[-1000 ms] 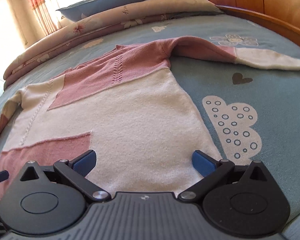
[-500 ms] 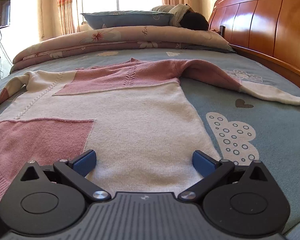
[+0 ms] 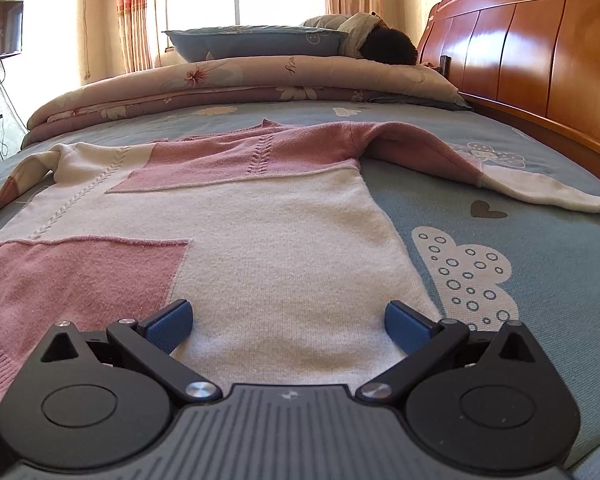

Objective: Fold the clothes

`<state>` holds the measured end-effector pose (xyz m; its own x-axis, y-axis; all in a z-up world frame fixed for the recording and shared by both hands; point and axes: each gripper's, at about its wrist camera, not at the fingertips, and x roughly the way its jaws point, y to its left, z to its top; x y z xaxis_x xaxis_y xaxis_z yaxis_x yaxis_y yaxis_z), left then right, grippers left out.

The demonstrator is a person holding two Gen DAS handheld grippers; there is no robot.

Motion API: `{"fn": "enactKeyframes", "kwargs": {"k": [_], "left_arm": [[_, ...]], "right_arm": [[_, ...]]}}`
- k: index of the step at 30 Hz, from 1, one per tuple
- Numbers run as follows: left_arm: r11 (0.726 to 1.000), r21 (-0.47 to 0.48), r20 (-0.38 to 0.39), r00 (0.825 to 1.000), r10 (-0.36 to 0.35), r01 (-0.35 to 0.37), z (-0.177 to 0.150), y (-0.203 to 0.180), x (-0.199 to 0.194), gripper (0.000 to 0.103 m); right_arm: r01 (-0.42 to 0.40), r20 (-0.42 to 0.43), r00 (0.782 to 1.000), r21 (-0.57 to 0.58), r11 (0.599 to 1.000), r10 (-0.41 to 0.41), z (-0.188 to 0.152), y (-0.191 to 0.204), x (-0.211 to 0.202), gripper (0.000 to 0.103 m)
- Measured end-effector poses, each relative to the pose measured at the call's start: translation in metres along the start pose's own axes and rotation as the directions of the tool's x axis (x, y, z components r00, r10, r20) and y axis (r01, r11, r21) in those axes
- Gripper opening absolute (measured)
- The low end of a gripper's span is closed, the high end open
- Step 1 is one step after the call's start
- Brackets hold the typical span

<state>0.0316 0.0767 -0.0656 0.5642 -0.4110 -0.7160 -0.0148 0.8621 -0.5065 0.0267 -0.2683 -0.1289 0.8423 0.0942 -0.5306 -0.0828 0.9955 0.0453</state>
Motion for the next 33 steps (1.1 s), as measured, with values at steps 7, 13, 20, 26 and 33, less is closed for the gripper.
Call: {"fn": "enactKeyframes", "kwargs": {"k": [7, 13, 20, 26, 33], "left_arm": [[0.990, 0.134, 0.026, 0.999, 0.032, -0.035, -0.036, -0.009, 0.017, 0.102], [0.963, 0.246, 0.055, 0.993, 0.102, -0.112, -0.033, -0.028, 0.009, 0.102], [0.939, 0.342, 0.065, 0.998, 0.019, -0.040, 0.001, -0.068, 0.050, 0.102], [0.937, 0.348, 0.019, 1.000, 0.004, -0.011, -0.027, -0.063, 0.064, 0.102], [0.858, 0.512, 0.002, 0.999, -0.042, 0.035, -0.053, -0.073, 0.031, 0.102]], "right_arm": [[0.005, 0.005, 1.000, -0.012, 1.000, -0.005, -0.001, 0.001, 0.000, 0.103], [0.009, 0.021, 1.000, -0.013, 1.000, -0.009, -0.003, 0.002, 0.000, 0.103], [0.008, 0.029, 1.000, -0.014, 1.000, -0.008, -0.004, 0.001, 0.000, 0.103], [0.007, 0.029, 1.000, -0.018, 1.000, -0.007, -0.004, 0.002, -0.001, 0.103], [-0.001, -0.019, 1.000, -0.017, 1.000, 0.001, 0.007, 0.003, -0.007, 0.103]]}}
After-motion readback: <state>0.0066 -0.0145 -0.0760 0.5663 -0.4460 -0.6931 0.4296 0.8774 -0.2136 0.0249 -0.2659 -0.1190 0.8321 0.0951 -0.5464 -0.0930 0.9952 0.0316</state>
